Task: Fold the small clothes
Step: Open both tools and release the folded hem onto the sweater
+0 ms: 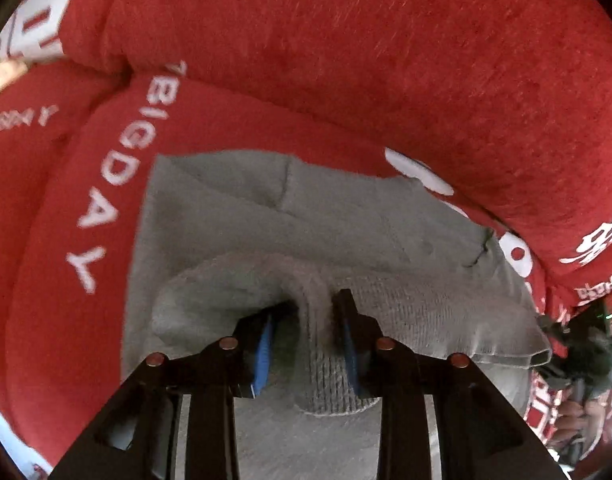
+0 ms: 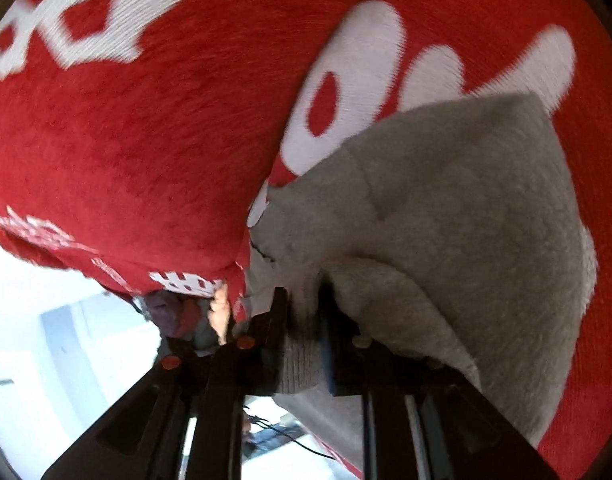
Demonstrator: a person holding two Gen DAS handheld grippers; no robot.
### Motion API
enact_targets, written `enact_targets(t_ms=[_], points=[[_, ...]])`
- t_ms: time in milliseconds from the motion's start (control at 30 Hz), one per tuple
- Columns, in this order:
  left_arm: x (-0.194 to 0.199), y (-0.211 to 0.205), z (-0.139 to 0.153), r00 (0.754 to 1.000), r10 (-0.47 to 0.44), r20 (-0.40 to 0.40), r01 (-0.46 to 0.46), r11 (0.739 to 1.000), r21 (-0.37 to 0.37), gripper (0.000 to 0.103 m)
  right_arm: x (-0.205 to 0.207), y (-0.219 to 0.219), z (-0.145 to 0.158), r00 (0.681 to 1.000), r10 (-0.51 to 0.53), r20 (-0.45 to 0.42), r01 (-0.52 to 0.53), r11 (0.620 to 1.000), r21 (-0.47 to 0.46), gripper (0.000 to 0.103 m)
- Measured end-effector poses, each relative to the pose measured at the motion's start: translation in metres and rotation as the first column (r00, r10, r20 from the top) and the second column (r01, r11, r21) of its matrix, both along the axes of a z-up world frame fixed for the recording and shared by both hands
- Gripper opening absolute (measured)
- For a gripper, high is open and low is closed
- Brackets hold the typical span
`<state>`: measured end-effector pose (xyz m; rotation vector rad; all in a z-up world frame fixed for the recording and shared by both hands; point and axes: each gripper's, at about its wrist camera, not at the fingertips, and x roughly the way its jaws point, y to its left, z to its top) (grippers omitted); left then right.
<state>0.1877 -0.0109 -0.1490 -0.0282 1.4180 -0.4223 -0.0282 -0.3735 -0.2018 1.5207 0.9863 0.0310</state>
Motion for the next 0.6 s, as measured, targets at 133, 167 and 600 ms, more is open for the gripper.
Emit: enact_targets(t_ms=[133,167,600], points=[[-0.012,0.007,0.025,0.999,-0.029,0.038,0.028,1.000,0.011,0.055,-0.003,0.001,0.027,0.999,0.027,0.030,-0.026,0.999,-0.042,0.043],[-0.016,0.009,0.030,0.998,-0.028,0.058,0.027,0.999,0.021,0.072,-0.005,0.002,0.031,0.999,0.031,0.036,-0.029,0.998,-0.050,0.043],[-0.057,-0.027,0.001,0.953,-0.298,-0.052,0.300,0.953,0.033,0.072,0.011,0.054,0.024,0.953,0.296,-0.069,-0.303,0.928,-0.217,0.021]])
